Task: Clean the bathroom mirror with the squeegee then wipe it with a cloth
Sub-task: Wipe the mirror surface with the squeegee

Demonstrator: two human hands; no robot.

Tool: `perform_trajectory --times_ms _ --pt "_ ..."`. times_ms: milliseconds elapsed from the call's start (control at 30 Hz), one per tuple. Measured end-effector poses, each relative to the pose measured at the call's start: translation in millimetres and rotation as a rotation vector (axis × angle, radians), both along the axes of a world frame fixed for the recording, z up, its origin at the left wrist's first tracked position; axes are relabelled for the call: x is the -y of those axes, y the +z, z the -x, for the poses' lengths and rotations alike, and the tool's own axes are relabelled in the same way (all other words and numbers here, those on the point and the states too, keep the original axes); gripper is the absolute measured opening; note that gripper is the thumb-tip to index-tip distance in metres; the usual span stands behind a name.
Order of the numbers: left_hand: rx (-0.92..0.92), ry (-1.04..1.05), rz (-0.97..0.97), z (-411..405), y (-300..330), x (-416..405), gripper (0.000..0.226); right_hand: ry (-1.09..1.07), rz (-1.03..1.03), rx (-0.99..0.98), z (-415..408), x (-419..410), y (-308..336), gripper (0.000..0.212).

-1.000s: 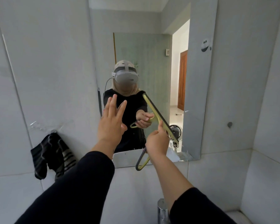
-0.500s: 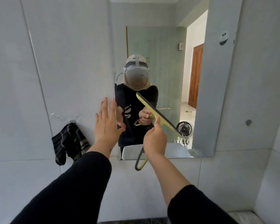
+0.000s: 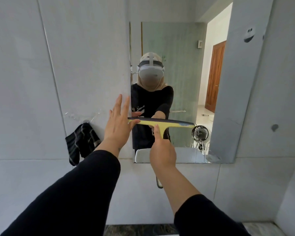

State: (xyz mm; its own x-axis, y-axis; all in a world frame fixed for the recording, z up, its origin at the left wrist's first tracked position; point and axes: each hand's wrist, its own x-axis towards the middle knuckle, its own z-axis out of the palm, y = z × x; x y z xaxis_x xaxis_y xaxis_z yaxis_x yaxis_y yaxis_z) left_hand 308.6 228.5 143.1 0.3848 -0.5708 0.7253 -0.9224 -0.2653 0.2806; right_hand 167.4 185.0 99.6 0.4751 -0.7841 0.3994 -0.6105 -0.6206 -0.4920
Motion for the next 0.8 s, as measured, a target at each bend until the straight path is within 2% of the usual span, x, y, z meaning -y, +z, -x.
perform_trajectory --times_ms 233,400,600,800 --pt "0.085 0.008 -0.073 11.1 -1.8 9.4 0.077 0.017 0.199 -0.281 26.7 14.7 -9.1 0.085" --pt "0.178 -0.008 -0.084 23.4 -9.4 26.6 0.084 0.02 0.341 -0.429 52.7 35.6 -14.4 0.085" --pt "0.329 0.097 -0.101 39.0 -20.0 51.4 0.091 -0.021 0.437 -0.469 77.8 58.5 -8.9 0.081" --pt "0.354 0.117 -0.147 60.5 -24.5 72.9 0.092 -0.002 0.499 -0.556 96.4 82.9 -1.6 0.084"
